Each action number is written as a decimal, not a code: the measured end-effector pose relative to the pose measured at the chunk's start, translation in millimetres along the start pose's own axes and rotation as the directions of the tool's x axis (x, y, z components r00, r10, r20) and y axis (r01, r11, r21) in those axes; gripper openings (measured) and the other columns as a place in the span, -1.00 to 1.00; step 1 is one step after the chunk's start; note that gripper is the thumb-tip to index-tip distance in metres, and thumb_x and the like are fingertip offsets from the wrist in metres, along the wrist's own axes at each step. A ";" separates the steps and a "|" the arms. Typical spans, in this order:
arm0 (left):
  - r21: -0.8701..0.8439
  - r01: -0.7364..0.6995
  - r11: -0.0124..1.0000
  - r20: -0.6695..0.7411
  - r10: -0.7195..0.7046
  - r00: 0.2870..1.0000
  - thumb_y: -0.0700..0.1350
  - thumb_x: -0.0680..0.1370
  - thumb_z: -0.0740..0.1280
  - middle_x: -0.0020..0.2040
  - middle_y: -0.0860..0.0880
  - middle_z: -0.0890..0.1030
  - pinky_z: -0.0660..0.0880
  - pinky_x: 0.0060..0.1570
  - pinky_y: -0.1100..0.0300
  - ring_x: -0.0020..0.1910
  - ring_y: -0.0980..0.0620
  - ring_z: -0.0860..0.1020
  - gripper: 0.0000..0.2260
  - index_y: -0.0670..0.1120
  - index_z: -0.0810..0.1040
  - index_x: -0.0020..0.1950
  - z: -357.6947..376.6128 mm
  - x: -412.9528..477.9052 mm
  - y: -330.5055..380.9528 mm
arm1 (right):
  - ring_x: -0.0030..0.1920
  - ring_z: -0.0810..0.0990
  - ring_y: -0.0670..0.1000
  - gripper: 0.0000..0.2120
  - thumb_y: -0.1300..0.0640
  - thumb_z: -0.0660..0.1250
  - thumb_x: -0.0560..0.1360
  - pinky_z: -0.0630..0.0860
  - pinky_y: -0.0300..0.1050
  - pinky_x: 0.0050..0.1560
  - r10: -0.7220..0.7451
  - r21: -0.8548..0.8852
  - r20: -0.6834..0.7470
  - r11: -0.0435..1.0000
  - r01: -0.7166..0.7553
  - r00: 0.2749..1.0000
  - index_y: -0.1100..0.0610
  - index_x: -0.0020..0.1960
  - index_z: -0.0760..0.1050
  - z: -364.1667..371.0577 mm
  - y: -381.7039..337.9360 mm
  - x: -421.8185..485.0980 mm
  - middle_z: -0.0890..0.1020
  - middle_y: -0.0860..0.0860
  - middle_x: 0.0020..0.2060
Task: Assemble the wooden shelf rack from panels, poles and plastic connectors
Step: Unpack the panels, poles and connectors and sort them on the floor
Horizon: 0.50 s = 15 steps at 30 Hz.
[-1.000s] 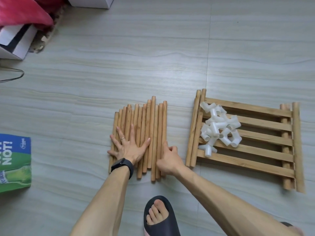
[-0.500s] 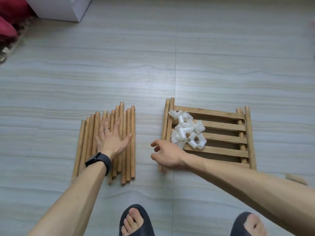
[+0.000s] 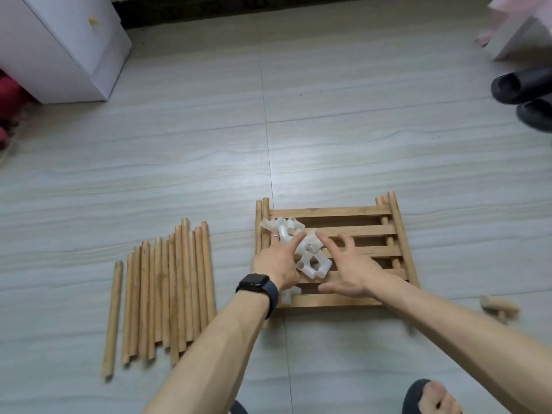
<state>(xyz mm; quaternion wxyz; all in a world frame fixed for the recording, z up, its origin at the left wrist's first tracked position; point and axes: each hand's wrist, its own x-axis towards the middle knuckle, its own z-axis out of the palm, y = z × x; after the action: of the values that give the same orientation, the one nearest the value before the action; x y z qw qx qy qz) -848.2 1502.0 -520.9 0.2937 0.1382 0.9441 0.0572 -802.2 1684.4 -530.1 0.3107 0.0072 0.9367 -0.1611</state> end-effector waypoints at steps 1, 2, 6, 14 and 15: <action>-0.013 0.026 1.000 0.008 -0.026 1.000 0.01 0.56 0.33 0.48 -0.19 0.28 0.56 0.02 -0.01 0.16 -0.19 0.58 -0.29 0.33 0.00 0.56 4.5 2.8 2.6 | 0.16 0.62 0.22 0.14 -0.18 0.50 0.40 0.65 0.06 0.02 -0.029 -0.047 0.006 0.998 0.029 1.000 -0.40 0.50 -0.40 4.0 -4.0 8.1 -0.14 0.04 0.61; -0.033 0.044 0.998 0.016 -0.044 0.999 -0.02 0.56 0.31 0.44 -0.20 0.33 0.57 0.02 -0.01 0.13 -0.20 0.59 -0.31 0.32 0.02 0.55 8.1 4.6 4.0 | 0.09 0.64 0.22 0.12 -0.13 0.48 0.42 0.66 0.06 -0.03 -0.046 -0.073 0.003 0.996 0.046 0.999 -0.41 0.48 -0.42 5.8 -8.0 15.7 -0.15 0.04 0.61; -0.135 0.046 0.990 -0.033 -0.051 0.998 -0.03 0.50 0.33 0.24 -0.16 0.44 0.53 -0.17 0.05 -0.13 -0.14 0.54 -0.41 0.28 0.14 0.42 12.4 9.1 -0.8 | 0.04 0.64 0.20 -0.09 -0.22 0.39 0.46 0.66 0.09 0.00 -0.060 -0.075 -0.037 0.996 0.057 0.998 -0.32 0.55 -0.19 0.7 -16.2 41.0 0.04 0.10 0.56; -0.335 0.024 0.942 0.006 -0.023 1.000 -0.14 0.50 0.32 0.17 -0.14 0.42 0.37 -0.05 0.12 -0.10 -0.08 0.38 -0.60 0.07 0.37 0.31 6.6 10.4 -14.0 | -0.05 0.60 0.18 -0.49 -0.05 0.37 0.51 0.65 0.07 -0.05 0.031 -0.070 -0.110 0.997 -0.038 0.993 -0.11 0.36 0.21 9.0 0.2 44.7 0.31 0.12 0.30; -0.351 0.019 0.936 0.010 -0.016 1.000 -0.14 0.51 0.34 0.17 -0.13 0.43 0.37 -0.05 0.12 -0.09 -0.07 0.38 -0.63 0.05 0.38 0.29 6.1 9.8 -14.2 | -0.01 0.61 0.20 -0.48 -0.07 0.35 0.53 0.64 0.08 -0.02 0.039 -0.056 -0.101 0.997 -0.045 0.994 -0.12 0.39 0.20 10.0 2.2 44.2 0.30 0.12 0.33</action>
<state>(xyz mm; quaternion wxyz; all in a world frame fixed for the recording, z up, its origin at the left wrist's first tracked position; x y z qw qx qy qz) -855.7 1491.5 -533.9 0.3172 0.0754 0.9190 0.2215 -831.8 1679.6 -564.1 0.2670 0.0259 0.9550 -0.1266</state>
